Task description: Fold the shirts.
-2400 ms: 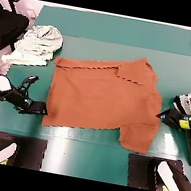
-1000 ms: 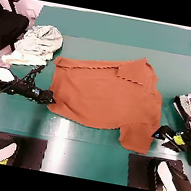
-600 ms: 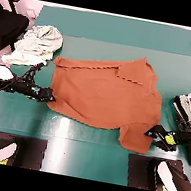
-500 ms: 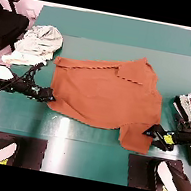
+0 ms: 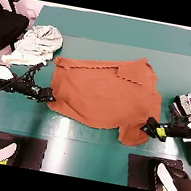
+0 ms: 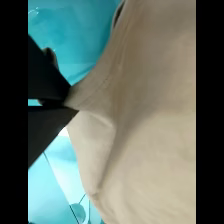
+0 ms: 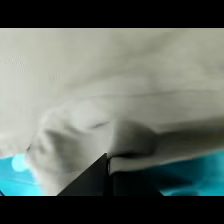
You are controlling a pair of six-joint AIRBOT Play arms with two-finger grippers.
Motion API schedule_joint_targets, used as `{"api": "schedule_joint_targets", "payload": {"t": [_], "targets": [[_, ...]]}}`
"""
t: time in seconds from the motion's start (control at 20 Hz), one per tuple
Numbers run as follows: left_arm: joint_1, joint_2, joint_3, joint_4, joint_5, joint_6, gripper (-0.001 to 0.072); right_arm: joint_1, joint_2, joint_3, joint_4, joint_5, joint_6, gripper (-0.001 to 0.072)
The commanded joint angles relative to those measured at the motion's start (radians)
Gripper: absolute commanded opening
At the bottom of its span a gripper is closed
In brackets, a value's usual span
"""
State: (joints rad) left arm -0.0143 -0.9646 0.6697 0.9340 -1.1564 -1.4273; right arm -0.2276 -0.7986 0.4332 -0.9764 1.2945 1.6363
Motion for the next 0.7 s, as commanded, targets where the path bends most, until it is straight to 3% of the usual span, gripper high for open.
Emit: {"api": "schedule_joint_targets", "payload": {"t": [0.0, 0.15, 0.35, 0.65], "targets": [[0.001, 0.002, 0.003, -0.015, -0.040, -0.042, 0.0030, 0.073, 0.010, 0.148, 0.017, 0.117, 0.007, 0.0020], [0.001, 0.003, 0.059, -0.028, -0.117, -0.068, 0.0030, 0.109, 0.085, 0.266, 0.016, 0.123, 0.037, 0.0020], [0.001, 0.003, 0.212, -0.018, -0.110, -0.150, 0.0029, 0.044, 0.117, 0.382, 0.016, 0.104, 0.046, 0.0020], [0.001, 0.003, 0.305, 0.099, -0.026, -0.279, 0.0029, -0.023, -0.099, 0.500, 0.119, 0.002, -0.064, 0.0020]]}}
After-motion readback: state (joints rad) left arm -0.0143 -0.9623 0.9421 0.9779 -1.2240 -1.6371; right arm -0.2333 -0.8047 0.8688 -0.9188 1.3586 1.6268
